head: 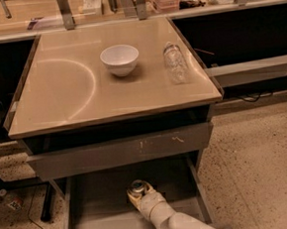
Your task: Place redbull can into middle drawer
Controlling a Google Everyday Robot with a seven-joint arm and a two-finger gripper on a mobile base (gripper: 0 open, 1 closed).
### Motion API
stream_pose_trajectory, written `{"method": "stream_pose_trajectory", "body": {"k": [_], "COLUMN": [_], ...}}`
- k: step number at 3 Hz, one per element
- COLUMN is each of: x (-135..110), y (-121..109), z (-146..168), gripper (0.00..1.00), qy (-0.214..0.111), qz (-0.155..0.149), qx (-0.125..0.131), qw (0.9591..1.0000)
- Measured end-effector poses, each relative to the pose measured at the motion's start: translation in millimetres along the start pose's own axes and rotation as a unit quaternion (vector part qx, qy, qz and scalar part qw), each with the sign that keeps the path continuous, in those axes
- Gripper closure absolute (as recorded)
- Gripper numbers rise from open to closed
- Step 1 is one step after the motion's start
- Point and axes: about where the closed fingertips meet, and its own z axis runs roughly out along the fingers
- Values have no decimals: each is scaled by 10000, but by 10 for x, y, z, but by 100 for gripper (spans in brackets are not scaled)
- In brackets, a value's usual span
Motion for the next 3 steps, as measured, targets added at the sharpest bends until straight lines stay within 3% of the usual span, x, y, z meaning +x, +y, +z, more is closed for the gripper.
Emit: {"method": "stream_pose_trajectory", "body": {"k": [1,3], "x": [51,53], "y": [-7,-7], "z": [-53,-54], "gripper": [100,59], "qy": [-18,-18], "qz": [51,53], "qx": [79,81], "qw": [10000,10000]}}
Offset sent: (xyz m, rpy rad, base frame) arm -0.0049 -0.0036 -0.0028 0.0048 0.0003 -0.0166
